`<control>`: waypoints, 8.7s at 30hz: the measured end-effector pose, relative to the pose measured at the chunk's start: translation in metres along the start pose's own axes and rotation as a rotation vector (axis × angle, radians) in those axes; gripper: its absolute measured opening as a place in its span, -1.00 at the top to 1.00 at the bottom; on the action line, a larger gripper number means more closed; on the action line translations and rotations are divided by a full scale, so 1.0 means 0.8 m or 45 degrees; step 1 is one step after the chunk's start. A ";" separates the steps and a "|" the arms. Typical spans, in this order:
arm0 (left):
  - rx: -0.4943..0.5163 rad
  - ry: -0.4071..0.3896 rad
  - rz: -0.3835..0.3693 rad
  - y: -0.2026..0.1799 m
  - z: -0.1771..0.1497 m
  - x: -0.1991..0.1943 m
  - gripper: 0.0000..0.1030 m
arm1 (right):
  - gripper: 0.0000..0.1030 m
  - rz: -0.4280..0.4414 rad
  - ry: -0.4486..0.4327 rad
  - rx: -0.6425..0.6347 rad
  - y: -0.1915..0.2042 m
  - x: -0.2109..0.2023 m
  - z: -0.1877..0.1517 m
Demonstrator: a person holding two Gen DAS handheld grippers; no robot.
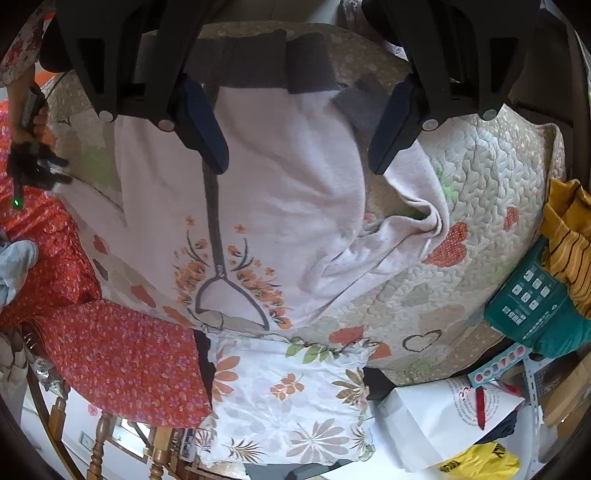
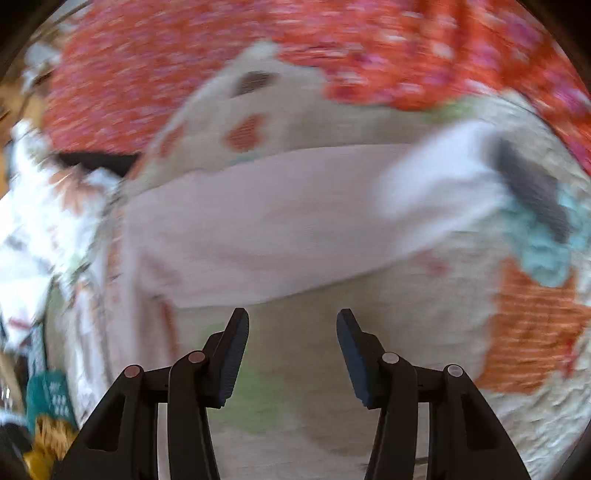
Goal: Fold small clothes
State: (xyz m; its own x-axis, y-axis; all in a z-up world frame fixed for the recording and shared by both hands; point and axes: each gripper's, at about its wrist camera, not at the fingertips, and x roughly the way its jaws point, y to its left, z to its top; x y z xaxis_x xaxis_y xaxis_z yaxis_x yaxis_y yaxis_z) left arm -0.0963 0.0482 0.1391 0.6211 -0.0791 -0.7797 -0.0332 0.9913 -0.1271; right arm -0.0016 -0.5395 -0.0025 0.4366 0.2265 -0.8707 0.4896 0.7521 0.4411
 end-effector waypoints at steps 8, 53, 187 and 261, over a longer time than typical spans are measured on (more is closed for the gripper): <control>-0.030 0.052 -0.036 0.003 -0.006 0.025 -0.49 | -0.05 -0.069 -0.160 0.212 -0.119 -0.084 0.006; 0.074 0.224 -0.014 -0.084 -0.038 0.053 -0.49 | -0.11 0.057 -0.371 0.338 -0.184 -0.031 0.091; -0.546 0.014 0.085 0.217 0.181 0.178 -0.50 | 0.82 0.056 0.352 -1.256 0.690 0.319 -0.165; -0.331 0.310 -0.425 0.065 -0.121 0.140 0.26 | -0.16 0.675 0.239 -0.204 0.113 0.034 -0.327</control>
State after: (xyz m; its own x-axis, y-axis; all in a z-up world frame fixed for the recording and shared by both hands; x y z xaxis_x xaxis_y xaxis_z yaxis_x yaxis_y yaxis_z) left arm -0.1040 0.0810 -0.0139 0.4309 -0.4409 -0.7874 -0.0772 0.8513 -0.5190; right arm -0.1426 -0.3035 -0.0433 0.4423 0.6923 -0.5702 0.1141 0.5872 0.8014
